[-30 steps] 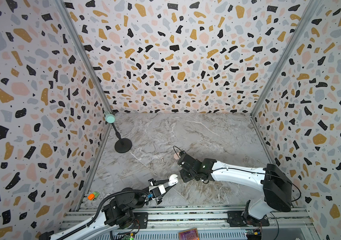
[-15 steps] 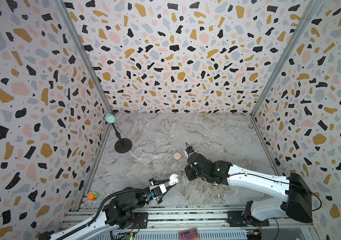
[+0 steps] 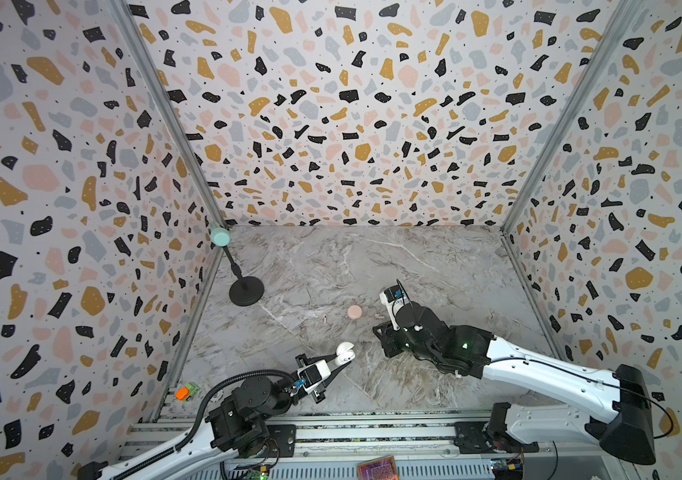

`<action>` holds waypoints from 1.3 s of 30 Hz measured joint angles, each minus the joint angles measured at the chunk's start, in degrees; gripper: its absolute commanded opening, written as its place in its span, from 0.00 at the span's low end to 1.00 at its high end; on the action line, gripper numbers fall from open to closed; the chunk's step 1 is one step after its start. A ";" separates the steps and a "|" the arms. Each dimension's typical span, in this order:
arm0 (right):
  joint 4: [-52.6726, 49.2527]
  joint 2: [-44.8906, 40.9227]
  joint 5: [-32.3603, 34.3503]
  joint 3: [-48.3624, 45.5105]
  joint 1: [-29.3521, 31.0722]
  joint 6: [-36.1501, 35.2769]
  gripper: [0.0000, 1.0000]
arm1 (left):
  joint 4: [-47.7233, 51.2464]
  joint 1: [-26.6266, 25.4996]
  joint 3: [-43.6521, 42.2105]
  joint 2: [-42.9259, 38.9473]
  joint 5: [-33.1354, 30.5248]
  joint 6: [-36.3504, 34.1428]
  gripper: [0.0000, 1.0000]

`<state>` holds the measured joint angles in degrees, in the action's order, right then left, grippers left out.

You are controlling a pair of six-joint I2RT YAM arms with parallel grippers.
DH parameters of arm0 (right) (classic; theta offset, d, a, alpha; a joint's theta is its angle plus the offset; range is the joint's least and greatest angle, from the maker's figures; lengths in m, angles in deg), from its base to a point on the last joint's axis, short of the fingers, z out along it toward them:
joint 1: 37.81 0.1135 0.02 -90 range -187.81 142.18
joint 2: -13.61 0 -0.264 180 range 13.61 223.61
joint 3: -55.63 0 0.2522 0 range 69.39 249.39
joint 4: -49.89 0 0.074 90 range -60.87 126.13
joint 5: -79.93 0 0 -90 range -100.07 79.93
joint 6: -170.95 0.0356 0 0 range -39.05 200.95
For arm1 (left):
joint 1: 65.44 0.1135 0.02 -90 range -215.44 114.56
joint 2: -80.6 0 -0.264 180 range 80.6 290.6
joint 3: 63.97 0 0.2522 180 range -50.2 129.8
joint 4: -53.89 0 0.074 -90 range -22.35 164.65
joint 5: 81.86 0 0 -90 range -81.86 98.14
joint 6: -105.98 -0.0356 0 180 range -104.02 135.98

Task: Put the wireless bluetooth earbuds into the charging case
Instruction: 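Lift the white earbud with the right gripper and carry it toward the case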

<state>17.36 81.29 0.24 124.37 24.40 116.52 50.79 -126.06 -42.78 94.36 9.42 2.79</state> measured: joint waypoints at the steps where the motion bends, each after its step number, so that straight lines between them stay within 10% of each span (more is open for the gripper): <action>1: 0.02 -0.33 0.00 0.00 0.00 0.00 0.10 | -0.22 0.00 0.00 0.24 -0.35 0.44 0.00; 39: 5.90 -4.52 -1.25 4.44 8.39 0.59 0.09 | -1.42 0.00 0.00 2.97 -5.79 8.04 0.00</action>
<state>23.26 76.76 -1.01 128.81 32.79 117.11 49.37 -126.06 -42.78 97.33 3.63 10.83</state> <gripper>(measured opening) 0.181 0.236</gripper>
